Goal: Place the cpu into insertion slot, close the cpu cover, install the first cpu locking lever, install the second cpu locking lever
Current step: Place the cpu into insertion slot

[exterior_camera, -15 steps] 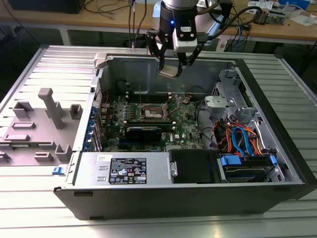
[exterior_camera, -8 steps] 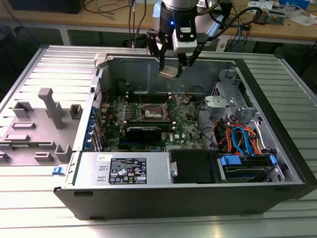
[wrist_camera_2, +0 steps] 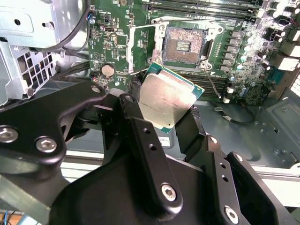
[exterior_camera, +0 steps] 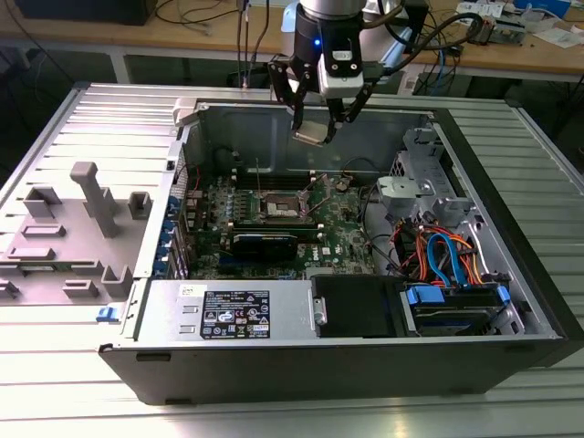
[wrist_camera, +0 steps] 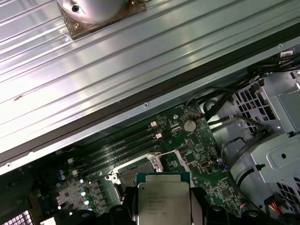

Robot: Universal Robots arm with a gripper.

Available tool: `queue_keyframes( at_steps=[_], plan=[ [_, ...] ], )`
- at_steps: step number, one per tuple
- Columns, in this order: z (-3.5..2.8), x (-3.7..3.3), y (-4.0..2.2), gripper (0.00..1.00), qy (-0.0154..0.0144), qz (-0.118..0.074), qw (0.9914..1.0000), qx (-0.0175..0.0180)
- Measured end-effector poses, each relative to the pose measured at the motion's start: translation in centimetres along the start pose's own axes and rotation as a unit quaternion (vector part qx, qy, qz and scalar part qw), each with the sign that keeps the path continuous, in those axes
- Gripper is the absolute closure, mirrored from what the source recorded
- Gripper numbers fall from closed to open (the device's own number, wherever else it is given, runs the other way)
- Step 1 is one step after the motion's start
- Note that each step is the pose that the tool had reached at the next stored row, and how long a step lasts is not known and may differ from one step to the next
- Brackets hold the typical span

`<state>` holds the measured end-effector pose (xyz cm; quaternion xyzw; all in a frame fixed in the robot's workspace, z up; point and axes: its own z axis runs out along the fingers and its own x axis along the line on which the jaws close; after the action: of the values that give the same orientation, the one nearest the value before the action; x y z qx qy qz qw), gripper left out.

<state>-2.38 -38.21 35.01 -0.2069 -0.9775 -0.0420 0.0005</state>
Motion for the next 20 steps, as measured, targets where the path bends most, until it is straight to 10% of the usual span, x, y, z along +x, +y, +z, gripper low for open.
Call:
queue_keyframes(
  at_steps=[11,20],
  plan=[
    [0.22,-0.11,-0.27,0.46,-0.0042,0.046,0.99894,0.0002],
    [0.23,-0.11,-0.27,0.46,-0.0044,0.048,0.99883,0.0001]
  ],
)
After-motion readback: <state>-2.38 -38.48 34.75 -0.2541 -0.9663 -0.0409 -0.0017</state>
